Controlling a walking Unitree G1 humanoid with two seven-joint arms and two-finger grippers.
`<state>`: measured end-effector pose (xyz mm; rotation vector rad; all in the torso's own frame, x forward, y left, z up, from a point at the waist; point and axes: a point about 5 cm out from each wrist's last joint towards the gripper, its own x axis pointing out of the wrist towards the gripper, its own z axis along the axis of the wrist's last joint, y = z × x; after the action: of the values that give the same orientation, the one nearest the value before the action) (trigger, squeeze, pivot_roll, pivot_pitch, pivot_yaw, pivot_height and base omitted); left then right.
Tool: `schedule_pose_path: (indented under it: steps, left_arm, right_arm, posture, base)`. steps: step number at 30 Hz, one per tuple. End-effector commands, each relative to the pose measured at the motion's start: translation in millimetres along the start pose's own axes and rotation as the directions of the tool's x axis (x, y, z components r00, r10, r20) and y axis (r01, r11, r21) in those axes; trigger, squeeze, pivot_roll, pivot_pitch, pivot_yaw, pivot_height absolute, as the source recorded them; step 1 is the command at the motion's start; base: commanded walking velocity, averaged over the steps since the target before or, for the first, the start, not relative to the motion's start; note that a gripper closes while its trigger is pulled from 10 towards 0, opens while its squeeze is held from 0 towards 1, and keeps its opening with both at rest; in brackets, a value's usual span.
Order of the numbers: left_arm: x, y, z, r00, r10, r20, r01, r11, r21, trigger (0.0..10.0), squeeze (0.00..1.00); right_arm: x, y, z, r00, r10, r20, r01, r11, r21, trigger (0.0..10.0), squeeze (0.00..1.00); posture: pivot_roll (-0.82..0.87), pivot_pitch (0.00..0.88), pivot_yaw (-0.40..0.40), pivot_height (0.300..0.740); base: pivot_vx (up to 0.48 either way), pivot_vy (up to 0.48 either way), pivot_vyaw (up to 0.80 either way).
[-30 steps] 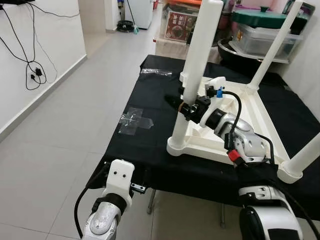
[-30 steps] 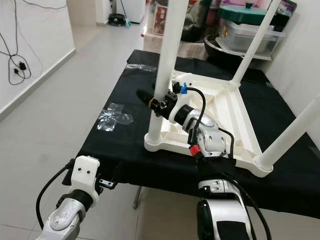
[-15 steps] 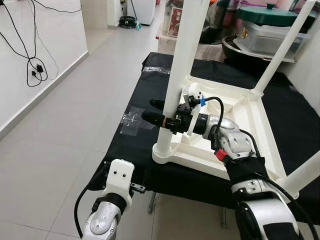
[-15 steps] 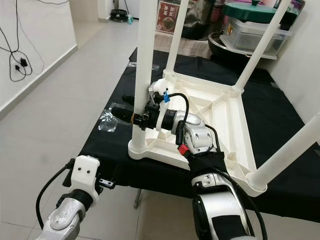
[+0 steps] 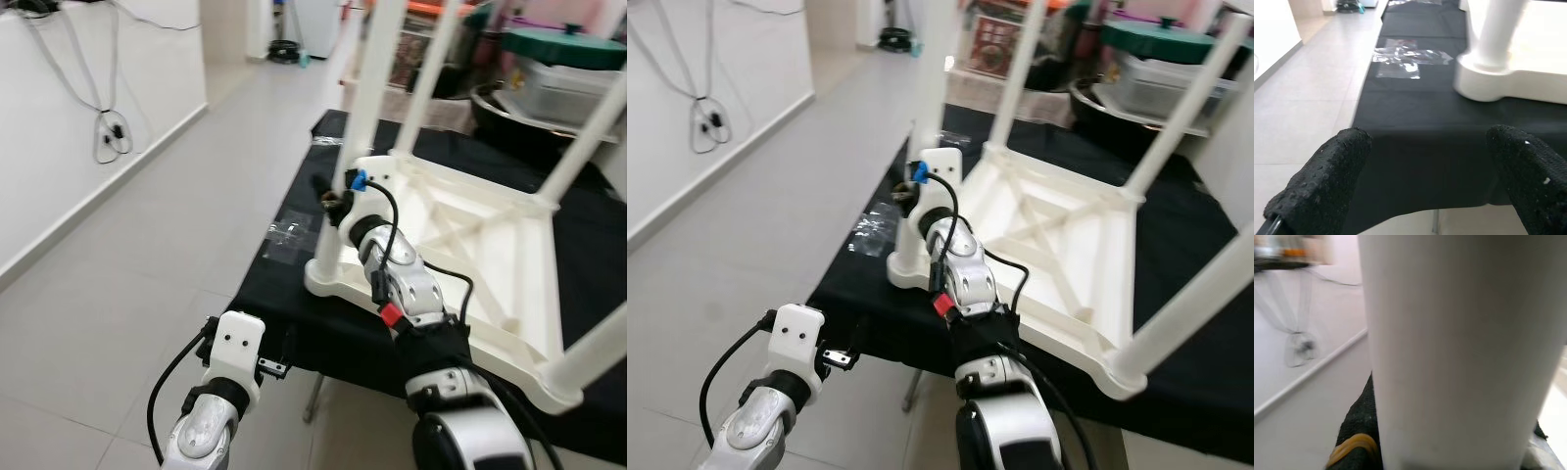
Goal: Building children table
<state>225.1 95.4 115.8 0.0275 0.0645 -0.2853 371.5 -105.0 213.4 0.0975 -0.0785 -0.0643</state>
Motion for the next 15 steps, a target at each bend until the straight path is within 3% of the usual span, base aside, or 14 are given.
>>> schedule_pose_path:
  steps: [1, 4, 5, 6, 11, 12, 15]
  left_arm:
    - [-0.2, -2.6, -4, 1.000, -0.010, -0.021, 0.010, 1.000, -0.010, 10.0, 0.00]
    - [-0.2, -2.4, -4, 1.000, -0.009, -0.020, 0.009, 1.000, -0.009, 10.0, 0.00]
    - [-0.3, -2.5, -5, 1.000, -0.009, -0.022, 0.009, 1.000, -0.008, 10.0, 0.00]
    - [-0.4, -2.6, -5, 1.000, -0.010, -0.023, 0.010, 1.000, -0.009, 10.0, 0.00]
    - [-0.3, -2.6, -5, 1.000, -0.013, -0.025, 0.013, 1.000, -0.012, 10.0, 0.00]
    - [-0.3, -2.7, -5, 1.000, -0.014, -0.026, 0.014, 1.000, -0.012, 10.0, 0.00]
    - [-0.2, -2.8, -5, 1.000, -0.015, -0.026, 0.014, 1.000, -0.012, 10.0, 0.00]
  right_arm:
    - [-7.7, -28.8, -17, 0.972, -0.222, -0.071, 0.222, 0.975, -0.004, 0.0, 0.00]
    - [-9.3, -25.2, -18, 0.968, -0.236, -0.081, 0.237, 0.972, 0.004, 0.0, 0.00]
    - [-9.6, -13.4, -20, 0.977, -0.196, -0.081, 0.198, 0.980, 0.016, 0.0, 0.00]
    - [-9.1, -10.2, -20, 0.980, -0.179, -0.082, 0.182, 0.983, 0.026, 10.0, 0.00]
    - [-10.5, -4.3, -20, 0.990, -0.132, -0.057, 0.135, 0.990, 0.050, 10.0, 0.00]
    - [-11.8, -2.7, -20, 0.993, -0.112, -0.043, 0.114, 0.992, 0.045, 10.0, 1.00]
    - [-13.9, -1.3, -19, 0.993, -0.112, -0.038, 0.114, 0.993, 0.037, 10.0, 1.00]
  posture:
    - [0.11, 0.035, -0.137, 0.740]
    - [0.11, 0.035, -0.137, 0.740]
    - [0.11, 0.028, -0.134, 0.740]
    - [0.10, 0.027, -0.134, 0.740]
    - [0.10, 0.025, -0.132, 0.740]
    - [0.10, 0.024, -0.131, 0.740]
    - [0.10, 0.024, -0.131, 0.740]
  base:
    - [0.000, 0.000, 0.00]
    - [0.000, 0.000, 0.00]
    - [0.000, 0.000, 0.00]
    - [0.000, 0.000, 0.00]
    - [0.000, 0.000, 0.00]
    - [0.000, 0.000, 0.00]
    - [0.000, 0.000, 0.00]
